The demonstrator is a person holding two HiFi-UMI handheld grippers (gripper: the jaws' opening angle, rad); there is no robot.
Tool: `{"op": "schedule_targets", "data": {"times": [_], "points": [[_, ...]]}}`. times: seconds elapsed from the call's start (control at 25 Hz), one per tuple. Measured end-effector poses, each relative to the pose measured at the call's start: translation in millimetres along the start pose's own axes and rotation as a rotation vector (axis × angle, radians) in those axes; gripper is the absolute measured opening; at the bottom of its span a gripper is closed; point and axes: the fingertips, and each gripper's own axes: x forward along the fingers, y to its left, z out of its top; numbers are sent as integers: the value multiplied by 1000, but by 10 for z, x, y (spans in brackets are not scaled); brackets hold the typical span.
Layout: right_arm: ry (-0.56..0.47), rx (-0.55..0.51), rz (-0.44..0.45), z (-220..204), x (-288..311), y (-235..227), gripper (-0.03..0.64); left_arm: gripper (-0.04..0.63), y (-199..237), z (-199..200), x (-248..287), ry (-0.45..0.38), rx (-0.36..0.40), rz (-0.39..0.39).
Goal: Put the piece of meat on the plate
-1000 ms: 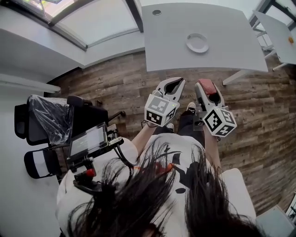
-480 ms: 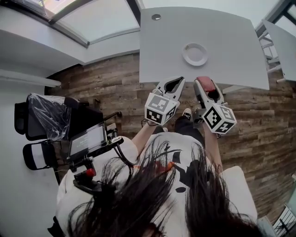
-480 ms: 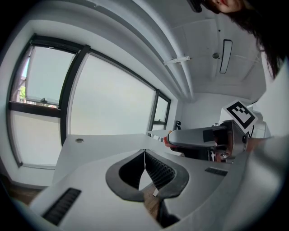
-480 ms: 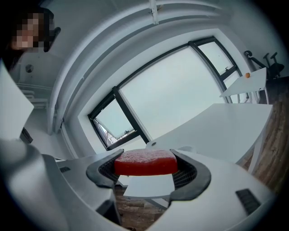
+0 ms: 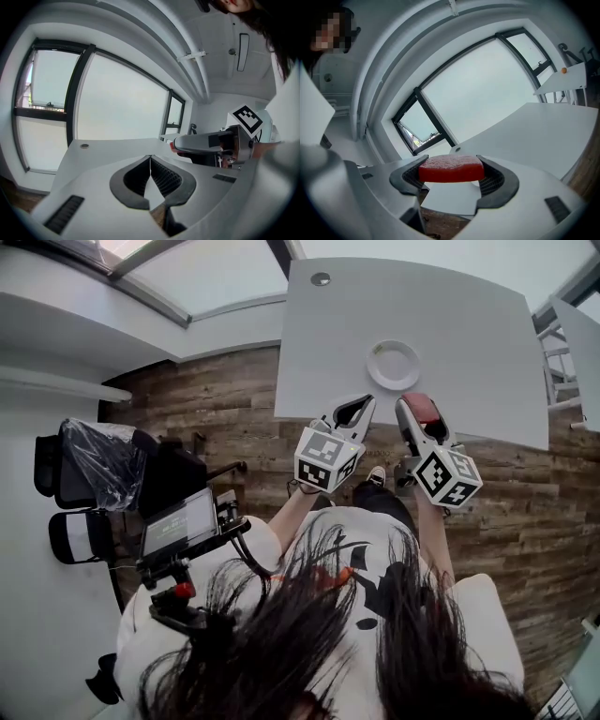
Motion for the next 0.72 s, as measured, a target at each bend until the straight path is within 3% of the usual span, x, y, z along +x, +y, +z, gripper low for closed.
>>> {"op": "schedule_targets", "data": {"times": [0.36,0.72], "points": [[51,-29,38,-30,192,47,311,8,122,19,-23,-10,-30,44],[113,-38,31,-287,329,-83,313,8,192,-200,-92,44,-39,64]]}}
